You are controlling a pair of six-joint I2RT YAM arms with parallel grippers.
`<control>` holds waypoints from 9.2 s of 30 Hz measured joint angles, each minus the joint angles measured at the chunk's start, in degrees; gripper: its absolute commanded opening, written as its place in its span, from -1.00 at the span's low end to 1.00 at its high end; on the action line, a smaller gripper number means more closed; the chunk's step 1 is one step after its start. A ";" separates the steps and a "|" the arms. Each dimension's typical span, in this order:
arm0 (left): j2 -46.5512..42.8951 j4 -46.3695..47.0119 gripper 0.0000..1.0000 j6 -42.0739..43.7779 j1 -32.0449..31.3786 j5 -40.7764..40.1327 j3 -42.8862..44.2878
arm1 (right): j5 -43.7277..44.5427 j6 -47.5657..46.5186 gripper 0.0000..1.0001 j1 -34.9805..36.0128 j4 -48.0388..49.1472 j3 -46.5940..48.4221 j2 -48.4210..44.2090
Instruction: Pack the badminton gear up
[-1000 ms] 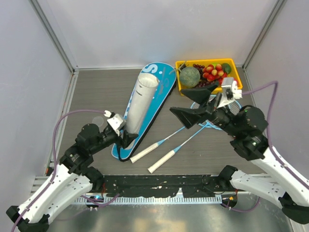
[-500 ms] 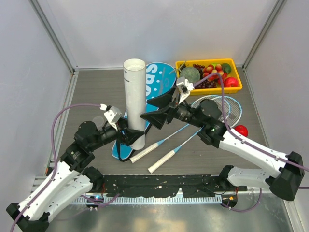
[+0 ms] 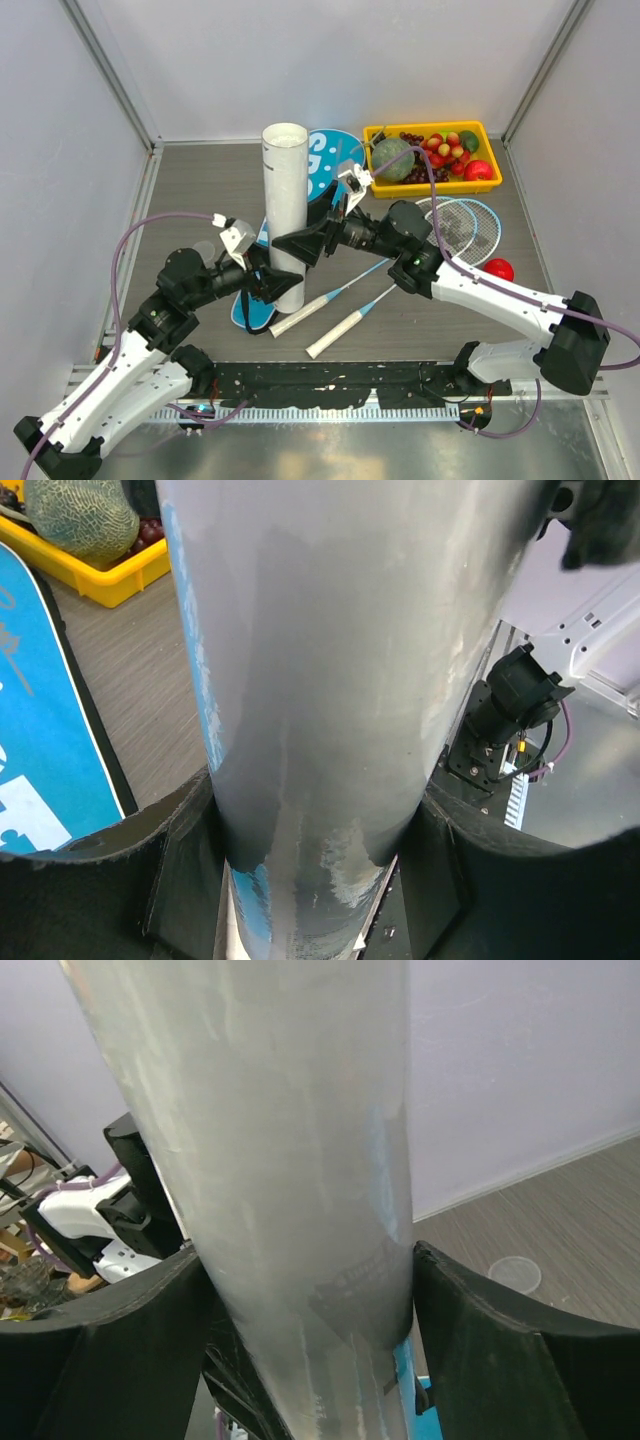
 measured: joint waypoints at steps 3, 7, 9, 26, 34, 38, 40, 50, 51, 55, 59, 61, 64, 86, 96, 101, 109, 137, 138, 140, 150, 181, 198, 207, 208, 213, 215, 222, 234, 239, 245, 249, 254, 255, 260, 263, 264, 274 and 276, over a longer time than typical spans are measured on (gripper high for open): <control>-0.07 0.26 -0.02 -0.04 0.00 0.42 0.00 | -0.92 -0.28 0.16 0.00 1.95 -0.15 0.09; -1.05 -0.26 0.34 0.48 0.00 0.04 0.00 | -1.25 -0.94 -0.14 -0.04 4.63 -1.31 0.09; -1.53 -0.83 0.60 1.07 -0.02 -0.55 0.00 | -1.40 -0.68 -0.18 -0.04 5.79 -1.88 0.09; -0.81 -17.92 0.99 11.19 -0.04 -15.78 12.74 | 2.56 -3.32 -0.20 -7.43 -0.59 -10.78 -15.65; 10.19 -26.95 0.55 14.82 5.40 -32.24 21.07 | 7.17 -8.76 -0.20 -10.71 -12.33 -13.44 -27.96; 18.38 -30.23 0.40 15.34 15.15 -32.68 22.36 | 7.82 -10.93 -0.21 -10.69 -17.77 -14.45 -33.00; 23.93 -31.10 0.32 15.37 20.68 -32.70 22.64 | 8.00 -11.80 -0.21 -10.69 -20.39 -14.58 -35.19; 46.71 -31.78 -0.26 15.30 32.65 -29.97 23.67 | 8.52 -13.14 -0.20 -10.69 -27.43 -16.63 -42.27; 48.63 -31.76 -0.29 15.26 33.38 -29.27 24.04 | 8.57 -13.16 -0.20 -10.69 -27.85 -16.65 -42.66; 54.69 -31.32 -0.31 15.10 35.95 -26.47 26.03 | 8.59 -13.16 -0.20 -10.69 -28.61 -16.65 -43.41; 58.55 -30.67 -0.31 14.97 38.45 -23.80 27.28 | 8.57 -13.16 -0.20 -10.69 -28.74 -16.65 -43.54; 59.67 -30.40 -0.31 14.82 39.23 -23.28 27.39 | 8.57 -13.16 -0.20 -10.69 -28.83 -16.65 -43.54; 61.18 -30.42 -0.29 14.84 39.78 -22.95 27.91 | 8.55 -13.14 -0.20 -10.69 -28.83 -16.65 -43.54; 68.94 -32.74 -0.36 17.29 39.78 -26.36 29.57 | 8.50 -13.29 -0.20 -10.69 -30.32 -16.65 -45.31; 69.64 -34.25 -0.43 18.14 39.78 -27.08 30.23 | 8.50 -13.31 -0.19 -10.69 -30.49 -16.65 -45.94; 70.55 -34.69 -0.51 18.27 39.78 -27.08 31.30 | 8.48 -13.31 -0.18 -10.69 -30.42 -16.65 -46.64; 71.01 -34.69 -0.92 18.32 39.78 -27.06 31.52 | 8.48 -13.38 -0.18 -10.69 -30.42 -16.65 -46.64; 33.75 -37.88 -1.00 14.29 37.77 -5.25 31.17 | 10.71 -19.12 -0.19 -10.69 -34.14 -16.72 -34.40; 31.71 -37.92 -1.00 13.70 37.40 -4.00 30.95 | 10.64 -19.91 -0.20 -10.69 -34.49 -16.72 -32.92; 28.11 -37.77 -1.00 12.61 36.48 -1.53 30.29 | 10.38 -21.49 -0.20 -10.69 -35.23 -16.72 -30.62; 17.70 -35.58 -1.00 4.37 30.67 12.96 27.08 | 7.74 -33.46 -0.25 -10.67 -42.23 -10.84 -19.87; 8.63 -18.93 -1.00 -15.30 24.15 37.31 25.94 | 7.39 -71.91 -0.22 -6.27 -55.41 -3.50 -18.18; 9.31 -16.96 -1.00 -17.84 22.01 38.21 22.80 | 9.27 -71.71 -0.10 -4.17 -51.39 -3.50 -14.71; 9.40 -16.74 -1.00 -17.81 21.77 39.06 21.51 | 9.09 -71.36 -0.10 -4.17 -50.88 -3.50 -14.60; 9.40 -16.72 -1.00 -17.84 21.70 39.15 21.51 | 9.05 -71.41 -0.10 -4.17 -50.90 -3.50 -14.56; 9.68 -16.31 -1.00 -18.03 21.53 39.54 21.51 | 8.87 -71.52 -0.10 -4.17 -50.95 -3.48 -13.88; 9.88 -16.13 -1.00 -18.21 21.31 39.65 21.49 | 8.68 -71.58 -0.10 -4.17 -50.97 -3.48 -13.77; 10.16 -13.79 -1.00 -19.80 20.85 40.52 20.98 | 7.52 -71.91 -0.09 -4.13 -50.95 -3.48 -13.77; 9.92 -7.39 -1.00 -24.30 20.20 42.88 17.62 | 6.25 -72.26 -0.10 -4.13 -50.93 -3.48 -13.75; 9.86 -3.23 -1.00 -28.00 20.15 44.33 16.00 | 5.49 -72.43 -0.10 -4.13 -50.82 -3.50 -13.75; 9.75 -0.50 -1.00 -30.73 20.15 45.57 15.80 | 4.22 -73.31 -0.10 -4.00 -48.46 -4.02 -13.92; 9.53 0.22 -1.00 -31.89 20.15 46.10 15.82 | 4.17 -74.07 -0.10 -3.96 -48.15 -5.16 -14.29; 9.55 0.33 -1.00 -32.87 20.13 46.34 15.85 | 3.89 -74.18 -0.10 -3.91 -47.71 -5.38 -14.34; 9.68 0.33 -1.00 -32.98 20.13 46.34 15.98 | 3.80 -74.14 -0.10 -3.91 -47.50 -5.42 -14.40; 11.06 0.33 -1.00 -33.29 20.13 45.94 17.94 | 3.06 -72.87 -0.11 -3.91 -45.72 -6.23 -14.91; 11.91 0.48 -1.00 -33.57 20.13 45.79 19.39 | 2.60 -71.78 -0.11 -3.91 -44.17 -6.88 -15.08; 12.07 0.72 -1.00 -33.86 20.13 45.77 19.65 | 2.29 -71.36 -0.11 -3.91 -43.58 -7.17 -15.10; 16.74 3.89 -0.39 -36.13 20.13 45.46 25.99 | 0.96 -68.15 -0.11 -3.89 -40.39 -9.46 -15.15; 18.18 3.65 -0.35 -35.19 20.15 45.48 29.55 | 0.79 -67.95 -0.11 -3.82 -40.24 -9.66 -15.15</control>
